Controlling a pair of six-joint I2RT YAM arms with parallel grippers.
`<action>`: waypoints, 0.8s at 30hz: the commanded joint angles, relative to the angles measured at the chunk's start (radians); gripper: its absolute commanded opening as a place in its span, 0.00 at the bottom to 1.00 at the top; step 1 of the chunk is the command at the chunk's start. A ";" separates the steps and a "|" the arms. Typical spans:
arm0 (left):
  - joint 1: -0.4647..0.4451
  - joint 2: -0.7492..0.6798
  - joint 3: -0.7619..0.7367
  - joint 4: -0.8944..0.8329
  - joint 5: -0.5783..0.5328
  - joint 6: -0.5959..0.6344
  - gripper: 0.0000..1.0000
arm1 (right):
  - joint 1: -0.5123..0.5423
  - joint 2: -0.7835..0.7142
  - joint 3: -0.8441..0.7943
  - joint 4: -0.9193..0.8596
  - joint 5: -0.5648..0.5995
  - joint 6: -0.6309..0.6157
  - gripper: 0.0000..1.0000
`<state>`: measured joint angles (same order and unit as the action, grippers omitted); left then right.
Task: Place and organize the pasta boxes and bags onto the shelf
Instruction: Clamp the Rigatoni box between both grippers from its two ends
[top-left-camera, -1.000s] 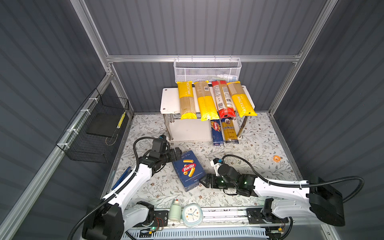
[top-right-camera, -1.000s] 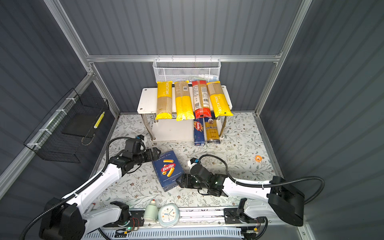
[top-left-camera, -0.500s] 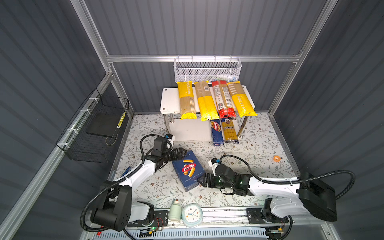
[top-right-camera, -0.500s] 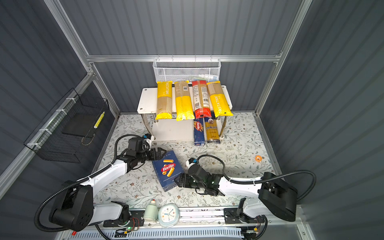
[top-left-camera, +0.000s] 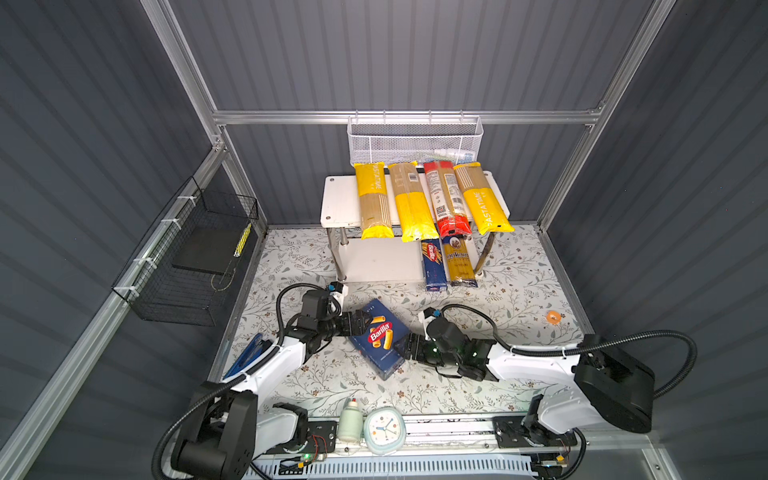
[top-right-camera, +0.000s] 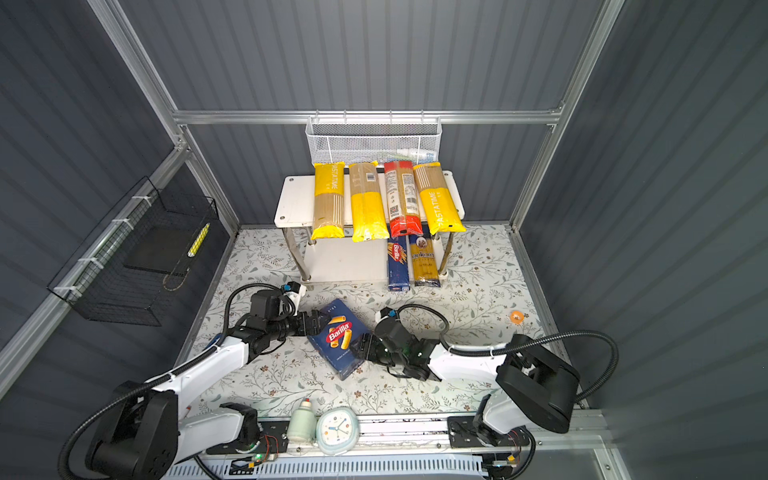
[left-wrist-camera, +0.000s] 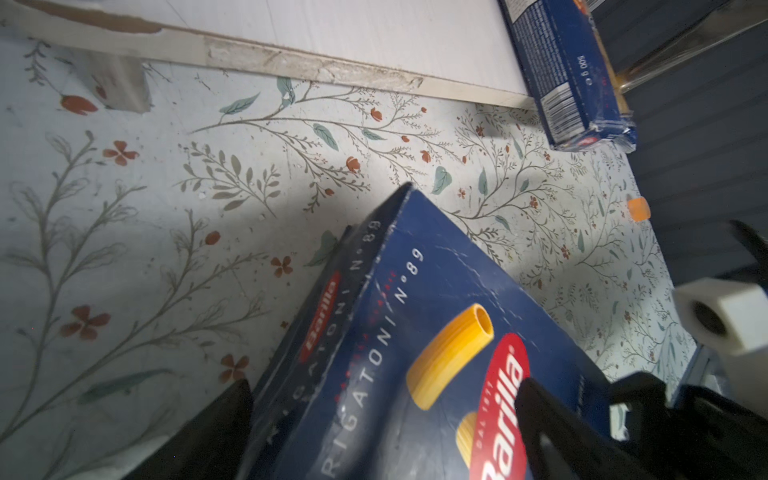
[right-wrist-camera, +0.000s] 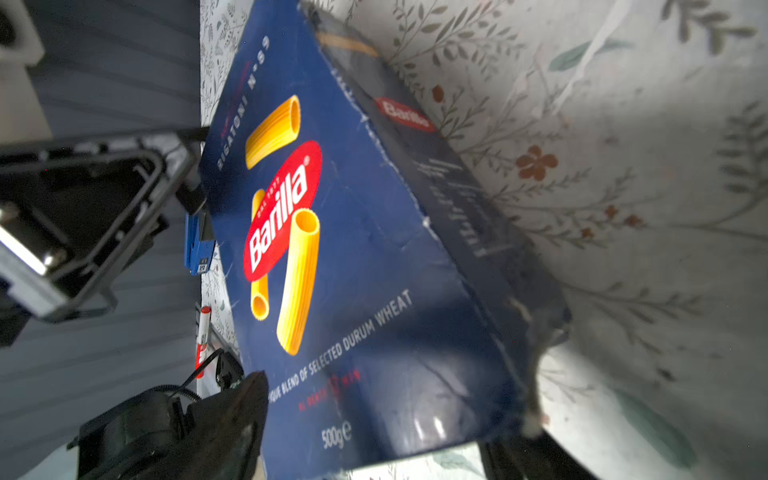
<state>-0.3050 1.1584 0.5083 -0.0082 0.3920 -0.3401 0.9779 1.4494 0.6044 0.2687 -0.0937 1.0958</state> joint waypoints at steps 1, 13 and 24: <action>-0.006 -0.099 -0.039 -0.053 0.078 -0.056 0.99 | -0.038 0.003 0.067 0.011 0.006 -0.022 0.78; -0.032 -0.274 -0.096 -0.181 0.109 -0.108 0.99 | -0.144 0.153 0.278 0.015 -0.103 -0.149 0.78; -0.030 -0.234 0.017 -0.309 -0.147 -0.189 0.99 | -0.159 0.035 0.285 -0.194 0.008 -0.250 0.78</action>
<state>-0.3286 0.8803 0.4824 -0.2928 0.2813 -0.4854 0.8181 1.5372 0.9092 0.1558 -0.1234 0.8967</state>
